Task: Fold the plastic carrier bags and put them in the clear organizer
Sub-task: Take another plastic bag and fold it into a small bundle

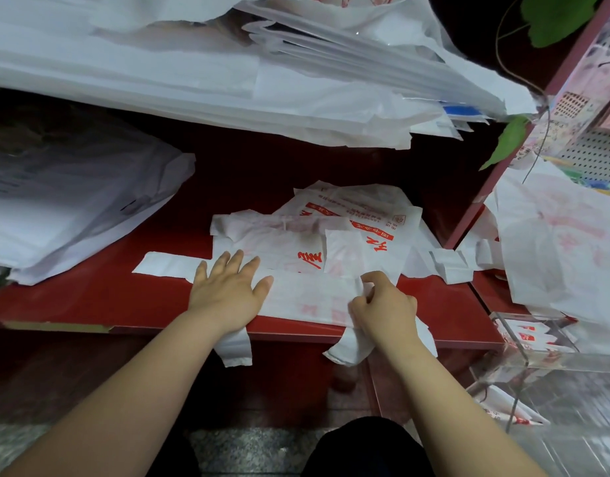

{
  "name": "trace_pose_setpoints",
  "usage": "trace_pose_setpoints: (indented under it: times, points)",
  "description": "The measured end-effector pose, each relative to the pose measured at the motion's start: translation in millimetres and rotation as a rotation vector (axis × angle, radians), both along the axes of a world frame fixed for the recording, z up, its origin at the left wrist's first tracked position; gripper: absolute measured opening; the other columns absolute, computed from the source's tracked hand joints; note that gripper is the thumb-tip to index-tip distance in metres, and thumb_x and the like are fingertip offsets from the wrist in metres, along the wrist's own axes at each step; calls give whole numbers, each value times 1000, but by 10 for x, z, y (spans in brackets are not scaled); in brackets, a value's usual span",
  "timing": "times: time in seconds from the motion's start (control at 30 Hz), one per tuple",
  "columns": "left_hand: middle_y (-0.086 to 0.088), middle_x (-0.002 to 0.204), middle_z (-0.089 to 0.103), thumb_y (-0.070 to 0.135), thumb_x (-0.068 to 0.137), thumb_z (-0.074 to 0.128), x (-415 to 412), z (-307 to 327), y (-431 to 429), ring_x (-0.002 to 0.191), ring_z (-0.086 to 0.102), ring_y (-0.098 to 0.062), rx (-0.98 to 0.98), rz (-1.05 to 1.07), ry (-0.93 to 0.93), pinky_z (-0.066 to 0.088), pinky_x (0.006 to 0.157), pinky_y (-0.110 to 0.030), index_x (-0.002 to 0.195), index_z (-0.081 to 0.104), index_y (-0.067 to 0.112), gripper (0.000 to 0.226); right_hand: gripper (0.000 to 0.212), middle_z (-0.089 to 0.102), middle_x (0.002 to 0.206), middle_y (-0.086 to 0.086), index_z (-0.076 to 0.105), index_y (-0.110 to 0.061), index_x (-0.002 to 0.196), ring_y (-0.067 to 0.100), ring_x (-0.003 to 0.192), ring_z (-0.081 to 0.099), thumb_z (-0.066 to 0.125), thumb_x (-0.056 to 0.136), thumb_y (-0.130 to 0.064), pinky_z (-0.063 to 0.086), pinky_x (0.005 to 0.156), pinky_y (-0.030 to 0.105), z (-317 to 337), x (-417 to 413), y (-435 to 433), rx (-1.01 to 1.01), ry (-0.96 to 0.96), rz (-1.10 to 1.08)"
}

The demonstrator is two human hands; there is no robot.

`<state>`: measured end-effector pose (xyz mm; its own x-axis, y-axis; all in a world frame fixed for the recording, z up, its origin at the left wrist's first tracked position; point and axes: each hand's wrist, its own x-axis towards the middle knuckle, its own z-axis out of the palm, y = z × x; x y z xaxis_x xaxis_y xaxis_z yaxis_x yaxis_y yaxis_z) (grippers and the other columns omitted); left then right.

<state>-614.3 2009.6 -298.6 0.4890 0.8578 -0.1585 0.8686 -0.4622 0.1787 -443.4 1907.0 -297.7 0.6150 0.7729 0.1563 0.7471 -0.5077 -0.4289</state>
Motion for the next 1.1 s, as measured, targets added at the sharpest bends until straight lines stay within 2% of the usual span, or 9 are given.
trace_pose_setpoints:
  times: [0.17, 0.3, 0.4, 0.5, 0.57, 0.63, 0.77, 1.0, 1.1]
  points:
    - [-4, 156, -8, 49, 97, 21, 20, 18, -13, 143, -10, -20, -1, -9, 44, -5, 114, -42, 149, 0, 23, 61, 43, 63, 96, 7, 42, -18, 126, 26, 96, 52, 46, 84, -15, 24, 86, 32, 52, -12, -26, -189, -196, 8]
    - [-5, 156, -12, 49, 97, 17, 12, -28, -56, 143, -13, -21, 31, -14, 56, -6, 114, -42, 148, -6, 23, 62, 41, 64, 70, 12, 67, -8, 86, 33, 63, 61, 74, 46, -11, 49, 63, 39, -38, -50, -18, 54, -515, 30]
    - [-6, 156, -13, 49, 97, 16, 11, -29, -56, 143, -13, -21, 33, -14, 69, -6, 114, -42, 148, -7, 22, 62, 21, 70, 93, 18, 70, -10, 78, 36, 84, 68, 64, 58, -7, 54, 72, 46, -146, -197, 28, 108, -573, 257]
    - [-5, 156, -13, 49, 97, 16, 16, -27, -59, 142, -14, -21, 35, -11, 70, -7, 114, -42, 148, -8, 22, 62, 35, 67, 110, 15, 71, -13, 91, 32, 102, 64, 40, 76, -23, 47, 88, 41, -240, -332, 33, 41, -425, 419]
    - [-5, 156, -13, 49, 97, 16, 15, -32, -61, 142, -14, -21, 37, -9, 66, -7, 114, -42, 148, -8, 22, 62, 70, 48, 137, 14, 57, -10, 123, 29, 127, 45, 12, 81, -42, 21, 107, 34, -193, -385, 5, -52, -274, 462]
    - [-5, 156, -13, 49, 97, 16, 12, -34, -62, 142, -14, -20, 39, -8, 60, -7, 114, -42, 148, -8, 22, 62, 97, 15, 154, 3, 25, -17, 145, 17, 143, 11, -14, 72, -67, -6, 105, 20, -151, -340, -62, -166, -199, 473]
    - [-4, 156, -13, 49, 97, 15, 4, -45, -59, 143, -13, -21, 41, -2, 49, -6, 114, -41, 148, -8, 23, 62, 135, 2, 156, -5, 10, -23, 148, 9, 142, -2, -42, 34, -74, -13, 101, 15, -111, -113, -187, -272, -192, 412]
    - [-4, 156, -11, 37, 99, 15, -41, -34, -100, 143, -13, -19, 49, 61, 8, -8, 114, -41, 149, -4, 21, 56, 141, 3, 155, -8, 12, -23, 147, 7, 142, -3, -43, 29, -77, -15, 102, 18, -123, 111, -276, -310, -192, 380]
    - [0, 157, -2, 28, 99, 19, -15, 10, -203, 143, -8, -15, 168, 69, -95, -10, 113, -38, 148, 12, 22, 50, 119, 8, 155, -7, 17, -23, 146, 10, 143, 0, -25, 48, -75, -13, 106, 22, -67, 57, -288, -298, -214, 384]
